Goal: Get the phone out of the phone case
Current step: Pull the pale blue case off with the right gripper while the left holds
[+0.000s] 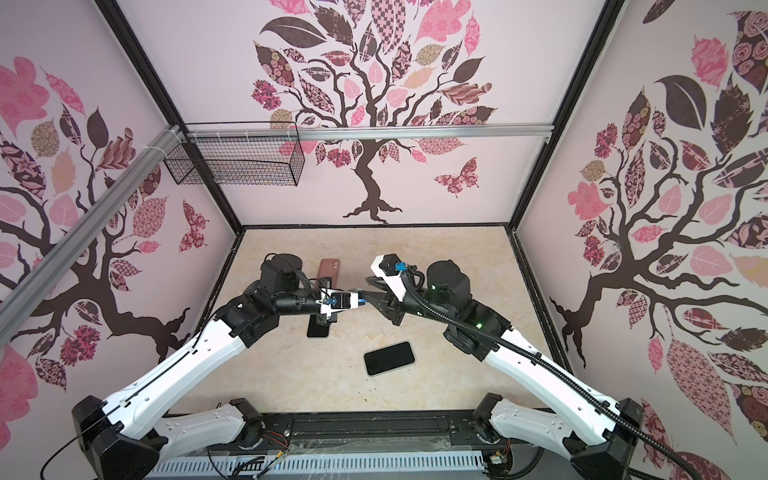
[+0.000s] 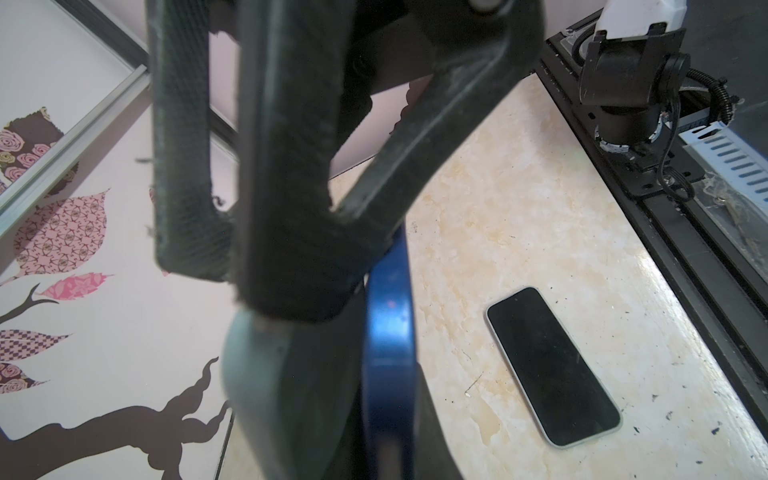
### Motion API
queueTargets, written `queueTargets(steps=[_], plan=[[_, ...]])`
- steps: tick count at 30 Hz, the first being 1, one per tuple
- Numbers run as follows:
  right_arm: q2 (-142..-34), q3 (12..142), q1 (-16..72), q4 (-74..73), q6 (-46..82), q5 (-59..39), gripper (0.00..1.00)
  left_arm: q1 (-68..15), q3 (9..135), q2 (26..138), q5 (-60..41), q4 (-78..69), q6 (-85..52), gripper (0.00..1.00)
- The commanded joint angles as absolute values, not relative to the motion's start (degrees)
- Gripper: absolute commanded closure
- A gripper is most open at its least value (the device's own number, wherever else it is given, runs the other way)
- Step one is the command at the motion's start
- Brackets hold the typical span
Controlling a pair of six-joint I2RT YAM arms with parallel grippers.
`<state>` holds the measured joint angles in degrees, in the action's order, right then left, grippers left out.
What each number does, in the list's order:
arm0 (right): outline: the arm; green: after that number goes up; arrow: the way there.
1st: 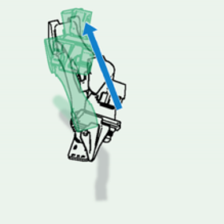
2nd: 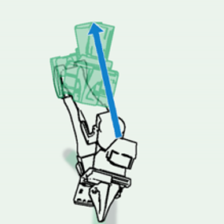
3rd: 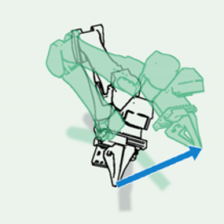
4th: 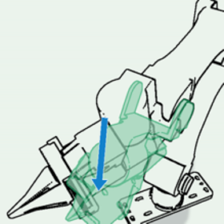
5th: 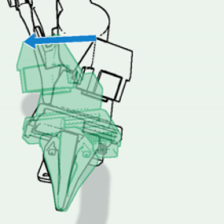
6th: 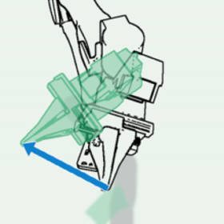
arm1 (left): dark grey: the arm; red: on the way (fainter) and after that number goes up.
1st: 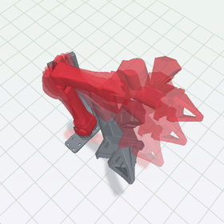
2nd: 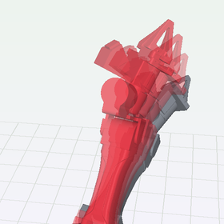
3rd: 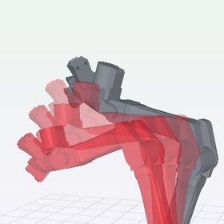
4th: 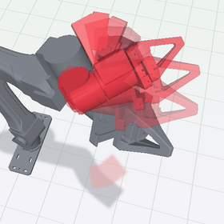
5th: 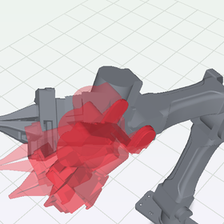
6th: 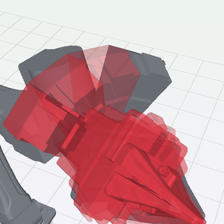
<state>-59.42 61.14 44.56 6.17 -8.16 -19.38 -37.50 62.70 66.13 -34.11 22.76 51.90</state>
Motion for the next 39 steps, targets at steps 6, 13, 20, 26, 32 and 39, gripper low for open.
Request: queueTargets(steps=[6, 13, 20, 26, 32, 39], plan=[[-62.0, 65.9, 44.4, 17.6, -16.3, -11.1, 0.63, -37.6, 63.0, 65.3, -36.2, 19.8, 52.4, 1.0], [-64.9, 71.0, 44.4, 28.2, -22.6, -21.2, 0.64, -37.6, 63.1, 65.3, -36.4, 20.3, 52.9, 1.0], [-65.1, 71.5, 44.4, 26.9, -20.1, -23.6, 0.75, -37.6, 62.8, 65.1, -35.7, 20.0, 53.2, 1.0], [-64.6, 70.1, 43.9, 22.9, -14.7, -26.7, 0.85, -37.7, 62.1, 64.5, -34.5, 18.7, 52.5, 1.0], [-62.6, 64.3, 37.9, 12.4, -3.0, -28.5, 1.0, -37.7, 60.4, 62.8, -34.4, 17.8, 51.2, 1.0], [-61.2, 53.9, 25.5, 0.7, 15.9, -21.4, 1.0, -38.8, 55.2, 59.7, -37.2, 12.5, 43.8, 1.0]])
